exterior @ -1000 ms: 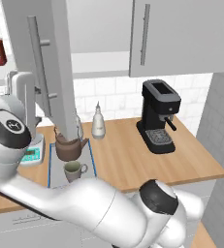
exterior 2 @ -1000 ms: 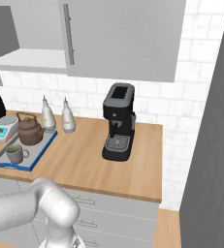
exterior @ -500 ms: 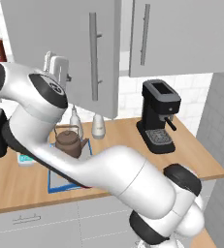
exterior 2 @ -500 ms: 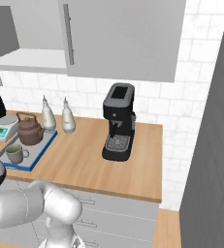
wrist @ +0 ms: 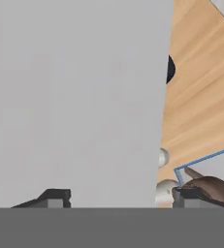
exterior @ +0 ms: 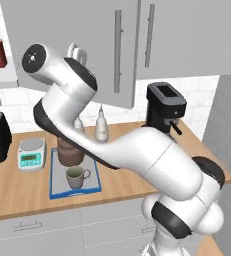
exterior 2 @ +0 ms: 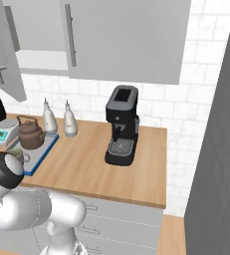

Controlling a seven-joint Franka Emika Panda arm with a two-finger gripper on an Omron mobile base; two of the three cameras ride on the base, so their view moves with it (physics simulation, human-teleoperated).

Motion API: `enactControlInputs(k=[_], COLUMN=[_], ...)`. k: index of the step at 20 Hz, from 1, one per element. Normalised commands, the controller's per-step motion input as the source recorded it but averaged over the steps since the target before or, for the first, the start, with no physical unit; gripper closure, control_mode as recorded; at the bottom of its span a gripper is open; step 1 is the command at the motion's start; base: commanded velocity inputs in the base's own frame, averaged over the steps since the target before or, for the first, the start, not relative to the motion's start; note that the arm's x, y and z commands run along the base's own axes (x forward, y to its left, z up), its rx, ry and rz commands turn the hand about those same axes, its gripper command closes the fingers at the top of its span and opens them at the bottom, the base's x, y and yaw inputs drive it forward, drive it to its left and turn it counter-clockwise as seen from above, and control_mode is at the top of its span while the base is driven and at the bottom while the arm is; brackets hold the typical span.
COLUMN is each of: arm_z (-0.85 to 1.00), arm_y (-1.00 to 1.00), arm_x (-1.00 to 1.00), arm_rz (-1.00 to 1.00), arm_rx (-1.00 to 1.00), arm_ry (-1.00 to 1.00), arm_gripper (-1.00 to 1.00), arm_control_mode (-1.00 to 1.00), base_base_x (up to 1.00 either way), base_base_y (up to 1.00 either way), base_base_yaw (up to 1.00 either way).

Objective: Pick the kettle from the counter and place it on the tray. Then pick the mug from the cabinet and place it on the tray. Then close the cabinet doors.

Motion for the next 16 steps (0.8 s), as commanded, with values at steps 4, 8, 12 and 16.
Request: enactControlInputs(k=[4, 8, 12, 16], arm_z=[0.00, 0.00, 0.00, 0.00], arm_y=[-0.70, -0.68, -0.60, -0.50], arm_x=[0.69, 0.71, 0.79, 0.88], arm_rz=[0.17, 0.18, 0.19, 0.18], arm_rx=[0.06, 0.07, 0.07, 0.07], arm_ry=[0.00, -0.02, -0.06, -0.08], arm_gripper=[-1.00, -1.00, -1.00, -1.00], arm_control_mode=[-1.00, -1.00, -1.00, -1.00], base_base_x=[0.00, 0.00, 0.00, 0.00], base_base_y=[0.00, 0.00, 0.00, 0.00], base_base_yaw=[0.00, 0.00, 0.00, 0.00])
